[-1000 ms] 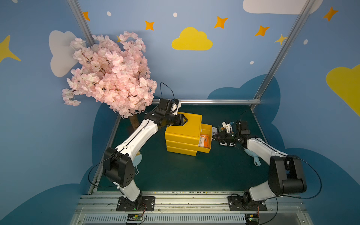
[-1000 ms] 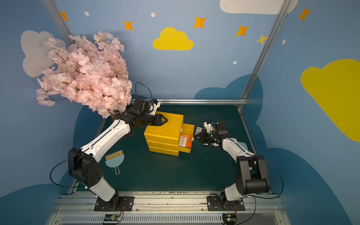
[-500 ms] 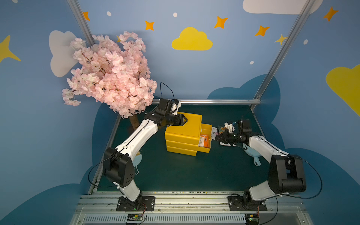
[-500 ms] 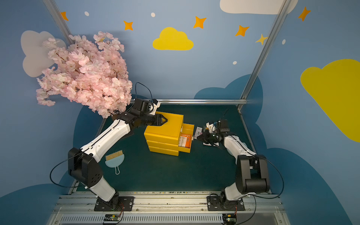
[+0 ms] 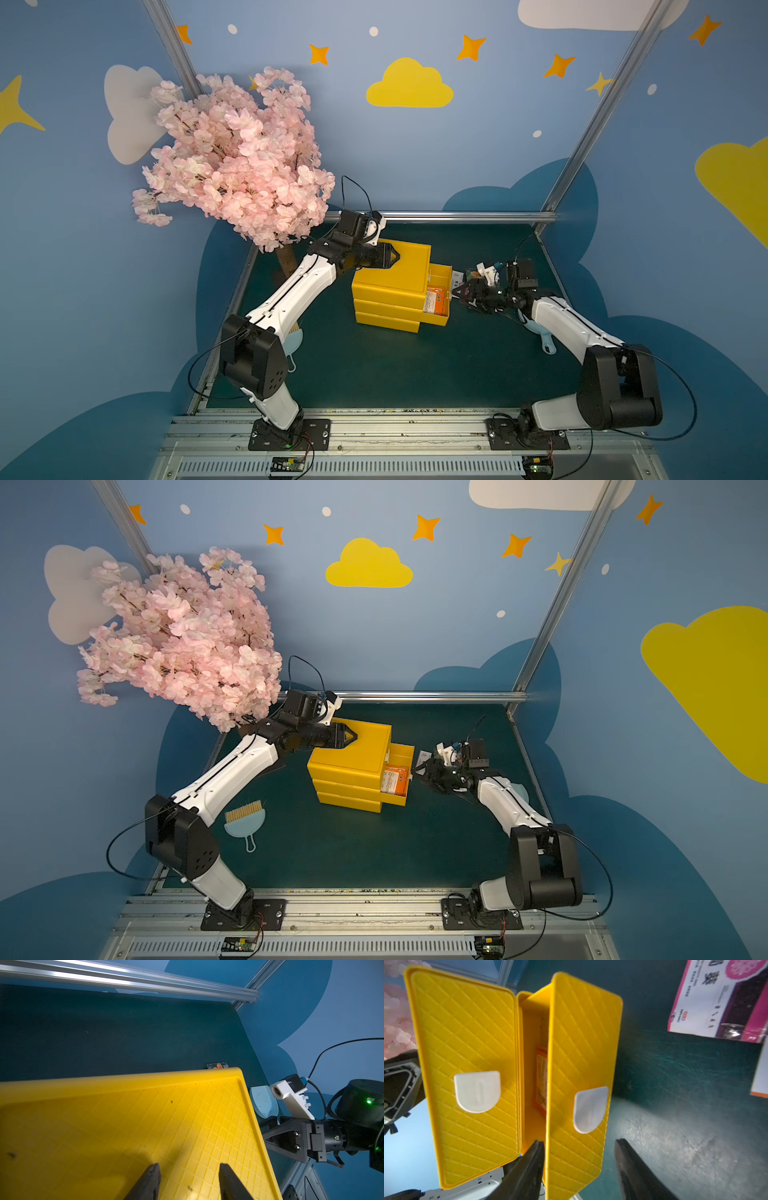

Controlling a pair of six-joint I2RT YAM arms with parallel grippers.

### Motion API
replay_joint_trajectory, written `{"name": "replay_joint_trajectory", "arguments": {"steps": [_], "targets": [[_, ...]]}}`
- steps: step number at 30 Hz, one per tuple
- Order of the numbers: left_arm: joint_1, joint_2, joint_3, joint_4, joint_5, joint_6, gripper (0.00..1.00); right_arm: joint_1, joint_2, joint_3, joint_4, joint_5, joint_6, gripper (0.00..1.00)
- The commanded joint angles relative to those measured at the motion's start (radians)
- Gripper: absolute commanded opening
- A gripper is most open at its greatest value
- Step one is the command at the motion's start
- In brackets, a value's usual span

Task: Take the seed bags out of the drawer
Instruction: Open the drawer in the storage box.

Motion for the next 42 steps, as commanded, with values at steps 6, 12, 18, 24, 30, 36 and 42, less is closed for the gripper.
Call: {"name": "replay_joint_trajectory", "arguments": {"steps": [6, 12, 18, 24, 30, 36, 42], "targets": [[0.003, 0.089, -0.076, -0.225, -0.03, -0.019, 0.52, 0.087, -0.018, 0.121, -0.18, 0.164, -0.079, 0.6], [0.003, 0.088, -0.078, -0.225, -0.029, -0.017, 0.52, 0.146, 0.022, 0.207, -0.294, 0.339, -0.12, 0.52], [0.003, 0.087, -0.079, -0.216, -0.021, -0.016, 0.52, 0.2, 0.095, 0.326, -0.374, 0.434, -0.149, 0.47], [0.003, 0.088, -0.083, -0.207, -0.015, -0.016, 0.52, 0.246, 0.172, 0.443, -0.48, 0.564, -0.183, 0.38], [0.003, 0.094, -0.089, -0.194, -0.007, -0.018, 0.52, 0.274, 0.228, 0.522, -0.536, 0.641, -0.201, 0.24], [0.005, 0.097, -0.085, -0.194, -0.003, -0.016, 0.52, 0.281, 0.272, 0.561, -0.563, 0.661, -0.205, 0.11], [0.009, 0.096, -0.08, -0.197, -0.002, -0.013, 0.52, 0.276, 0.278, 0.572, -0.563, 0.676, -0.205, 0.0]]}}
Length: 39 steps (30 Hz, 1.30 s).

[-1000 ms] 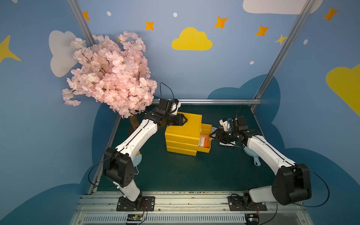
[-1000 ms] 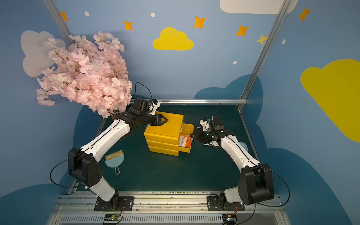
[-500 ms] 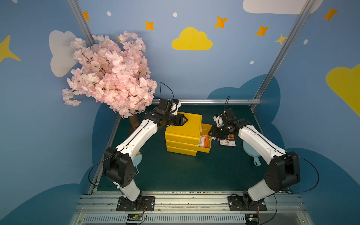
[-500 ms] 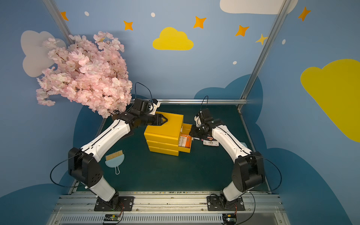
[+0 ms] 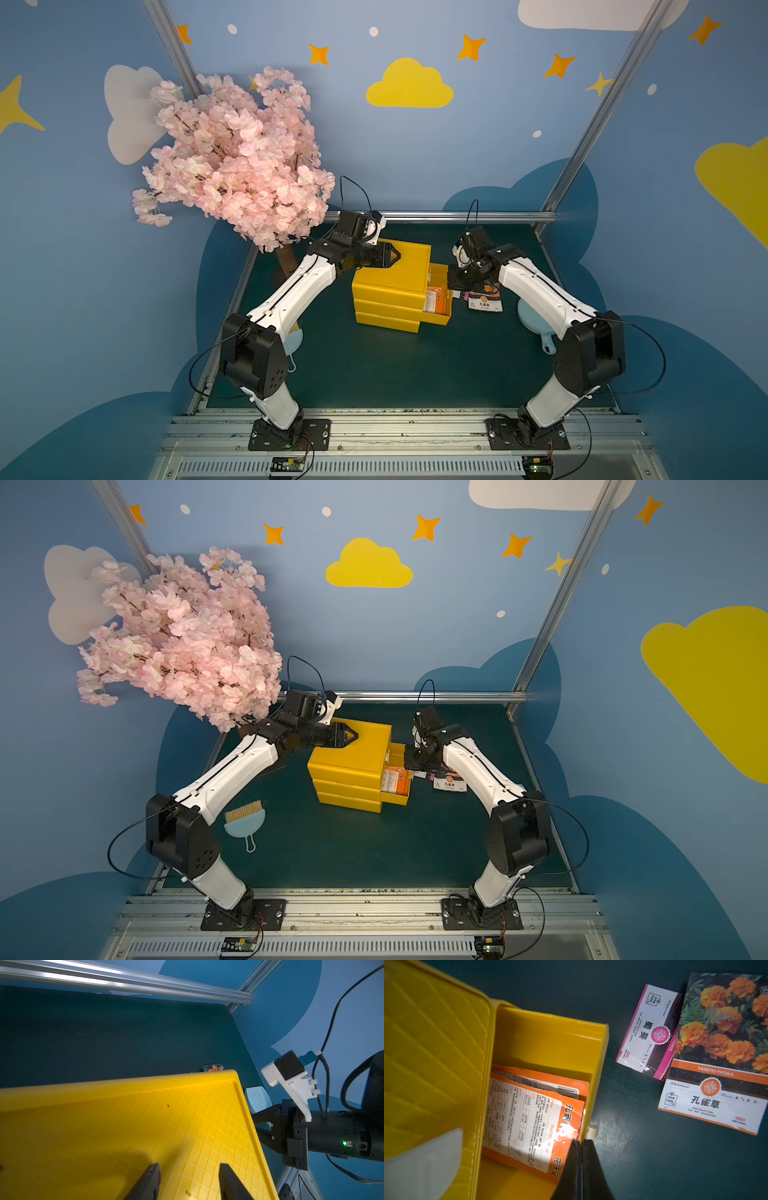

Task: Take the seed bags out of the drawer
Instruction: Open the drawer in the storage box.

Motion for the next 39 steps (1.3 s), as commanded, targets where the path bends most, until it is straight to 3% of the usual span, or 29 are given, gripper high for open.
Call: {"name": "replay_joint_trajectory", "arguments": {"steps": [1, 23, 39], "targets": [[0.004, 0.092, -0.068, -0.232, -0.039, -0.011, 0.52, -0.002, 0.017, 0.023, -0.037, 0.025, -0.021, 0.0], [0.007, 0.113, -0.065, -0.229, -0.039, -0.013, 0.52, -0.128, -0.045, -0.018, -0.037, -0.038, -0.033, 0.0], [0.008, 0.119, -0.066, -0.227, -0.038, -0.015, 0.52, -0.159, -0.065, -0.058, -0.014, -0.082, -0.046, 0.0]]}}
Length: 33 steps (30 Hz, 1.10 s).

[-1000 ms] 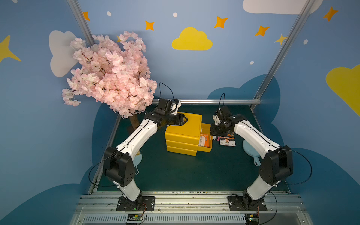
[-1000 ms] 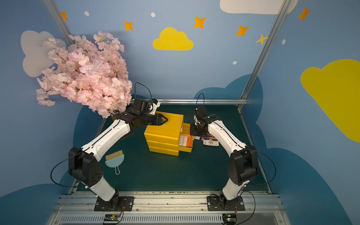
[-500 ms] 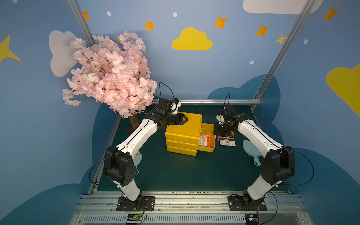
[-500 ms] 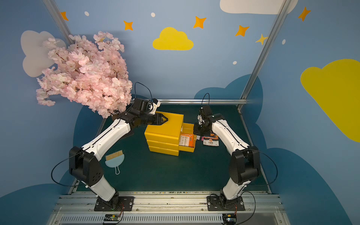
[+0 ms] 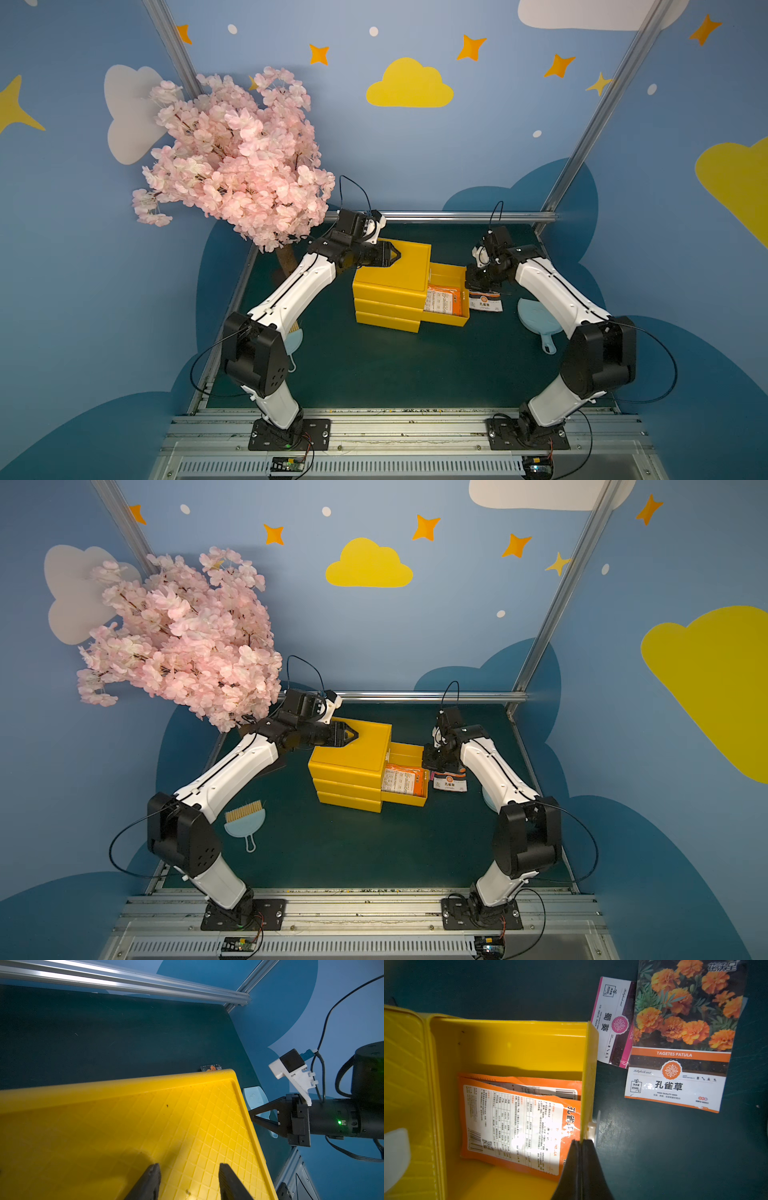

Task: Take the seed bags out of the drawer
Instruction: Open the drawer in the storage box.

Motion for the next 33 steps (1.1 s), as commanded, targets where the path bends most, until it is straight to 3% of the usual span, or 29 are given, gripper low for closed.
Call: {"name": "replay_joint_trajectory", "arguments": {"steps": [1, 3, 7, 12, 15, 21, 26, 33], "targets": [[0.0, 0.108, -0.076, -0.229, -0.059, -0.014, 0.52, -0.001, -0.025, -0.003, 0.016, -0.013, -0.019, 0.0], [0.0, 0.108, -0.079, -0.227, -0.058, -0.015, 0.52, 0.001, -0.026, -0.004, 0.021, -0.016, -0.022, 0.06], [0.0, 0.109, -0.08, -0.226, -0.057, -0.015, 0.52, 0.0, -0.04, 0.007, 0.016, 0.004, -0.035, 0.34], [0.0, 0.113, -0.077, -0.224, -0.055, -0.017, 0.52, -0.006, -0.068, 0.049, -0.023, 0.067, -0.085, 0.48], [0.0, 0.113, -0.077, -0.225, -0.054, -0.015, 0.52, -0.005, -0.088, 0.074, -0.023, 0.038, -0.165, 0.48], [0.006, 0.115, -0.073, -0.224, -0.048, -0.012, 0.52, 0.017, -0.098, 0.075, 0.055, -0.172, -0.41, 0.46], [0.008, 0.117, -0.059, -0.239, -0.042, -0.003, 0.52, 0.025, -0.061, 0.074, 0.072, -0.33, -0.491, 0.43], [0.012, 0.113, -0.054, -0.246, -0.036, 0.007, 0.51, 0.08, 0.076, 0.137, -0.003, -0.293, -0.527, 0.44]]}}
